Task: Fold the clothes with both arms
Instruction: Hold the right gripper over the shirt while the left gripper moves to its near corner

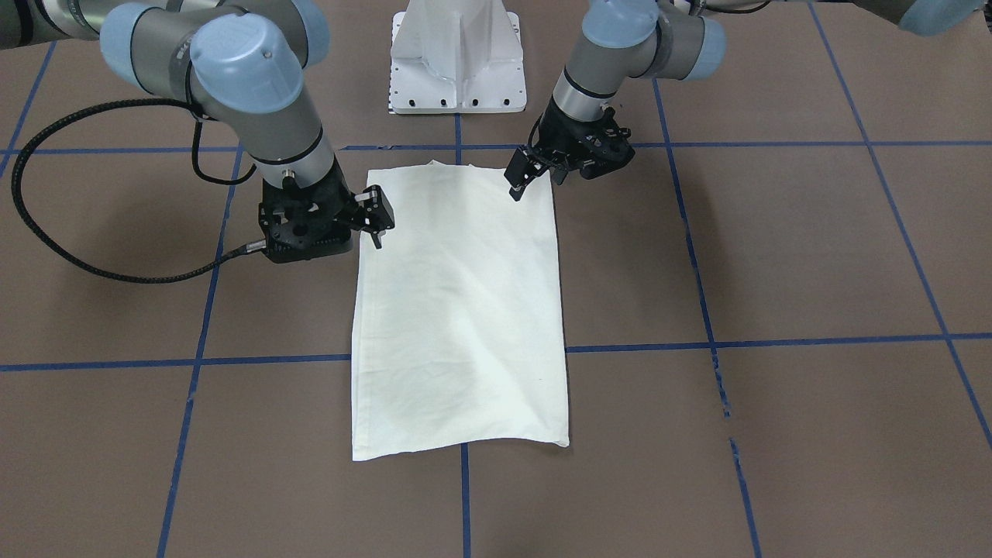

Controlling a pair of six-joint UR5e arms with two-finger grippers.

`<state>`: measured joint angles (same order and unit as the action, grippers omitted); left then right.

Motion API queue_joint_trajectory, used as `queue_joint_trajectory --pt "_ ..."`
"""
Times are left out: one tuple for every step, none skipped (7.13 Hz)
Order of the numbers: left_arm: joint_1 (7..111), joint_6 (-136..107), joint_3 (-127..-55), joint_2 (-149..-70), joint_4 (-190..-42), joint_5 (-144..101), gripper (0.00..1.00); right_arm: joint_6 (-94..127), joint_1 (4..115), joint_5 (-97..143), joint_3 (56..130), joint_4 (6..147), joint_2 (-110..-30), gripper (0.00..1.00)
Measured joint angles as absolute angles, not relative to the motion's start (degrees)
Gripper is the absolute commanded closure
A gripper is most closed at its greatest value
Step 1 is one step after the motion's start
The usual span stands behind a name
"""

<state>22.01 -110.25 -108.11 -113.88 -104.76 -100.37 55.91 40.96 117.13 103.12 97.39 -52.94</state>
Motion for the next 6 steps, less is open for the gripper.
queue_joint_trajectory --pt "20.1 -111.8 -108.6 -113.7 -101.6 -98.3 0.08 58.8 39.9 117.3 104.6 97.3 -53.2 0.0" --pt "19.0 -112.3 -108.7 -113.6 -99.9 -97.4 0.1 60.1 39.3 117.4 105.1 97.3 -53.3 0.0" --pt "18.0 -112.5 -108.5 -113.5 -99.3 -97.1 0.13 60.5 39.0 117.4 105.2 97.3 -53.5 0.0" --pt "17.4 -112.5 -108.3 -113.4 -99.0 -96.9 0.13 60.5 38.9 117.4 105.2 97.3 -53.7 0.0" --pt "17.0 -112.5 -108.1 -113.4 -98.9 -96.9 0.14 60.4 38.9 117.4 105.2 97.3 -53.9 0.0" --pt "16.6 -112.6 -107.8 -113.4 -98.8 -96.8 0.15 60.2 38.9 117.4 105.1 97.3 -54.0 0.0"
